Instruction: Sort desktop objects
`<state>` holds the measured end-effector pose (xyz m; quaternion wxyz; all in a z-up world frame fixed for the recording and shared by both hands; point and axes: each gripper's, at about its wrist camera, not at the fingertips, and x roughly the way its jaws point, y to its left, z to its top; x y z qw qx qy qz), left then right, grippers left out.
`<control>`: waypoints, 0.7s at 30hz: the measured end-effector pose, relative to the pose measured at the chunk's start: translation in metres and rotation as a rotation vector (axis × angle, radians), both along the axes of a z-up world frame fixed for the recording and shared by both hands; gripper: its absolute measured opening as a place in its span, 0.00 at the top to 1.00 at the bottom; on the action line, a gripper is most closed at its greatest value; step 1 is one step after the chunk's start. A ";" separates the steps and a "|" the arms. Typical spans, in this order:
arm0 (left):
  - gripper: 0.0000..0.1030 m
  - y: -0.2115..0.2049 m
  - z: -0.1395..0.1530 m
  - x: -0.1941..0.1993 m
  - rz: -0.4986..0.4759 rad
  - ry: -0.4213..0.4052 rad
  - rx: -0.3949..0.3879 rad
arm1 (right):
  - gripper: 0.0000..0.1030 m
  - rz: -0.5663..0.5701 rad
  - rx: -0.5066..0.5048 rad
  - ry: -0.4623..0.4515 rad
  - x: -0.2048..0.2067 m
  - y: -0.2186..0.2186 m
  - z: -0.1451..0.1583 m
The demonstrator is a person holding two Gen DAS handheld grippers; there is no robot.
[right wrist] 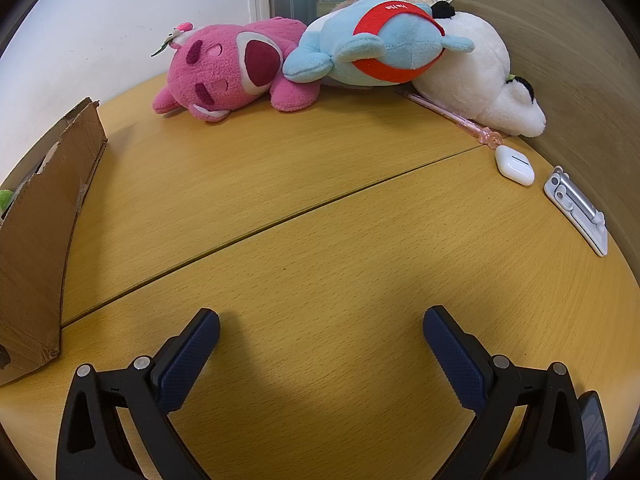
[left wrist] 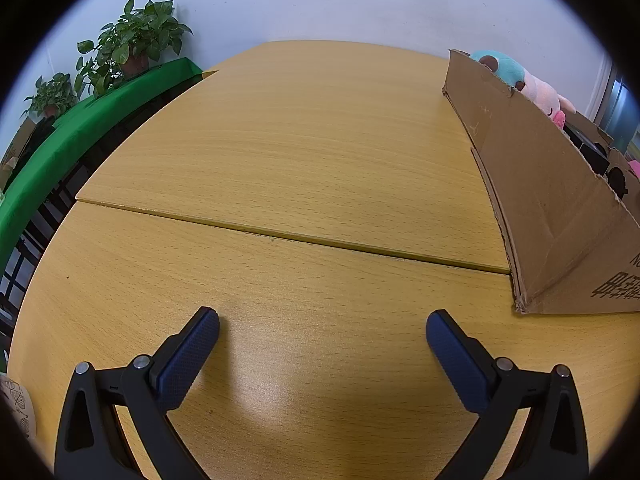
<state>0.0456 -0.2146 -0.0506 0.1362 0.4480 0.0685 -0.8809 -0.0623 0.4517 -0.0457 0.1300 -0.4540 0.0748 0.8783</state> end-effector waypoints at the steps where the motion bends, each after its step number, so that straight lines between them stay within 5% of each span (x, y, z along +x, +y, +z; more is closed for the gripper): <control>1: 0.00 0.000 0.000 0.000 0.001 0.000 0.000 | 0.00 0.000 0.000 0.000 0.000 0.000 0.000; 21: 0.00 -0.009 -0.002 -0.008 0.008 0.002 0.004 | 0.00 0.000 0.001 0.001 -0.001 -0.004 0.000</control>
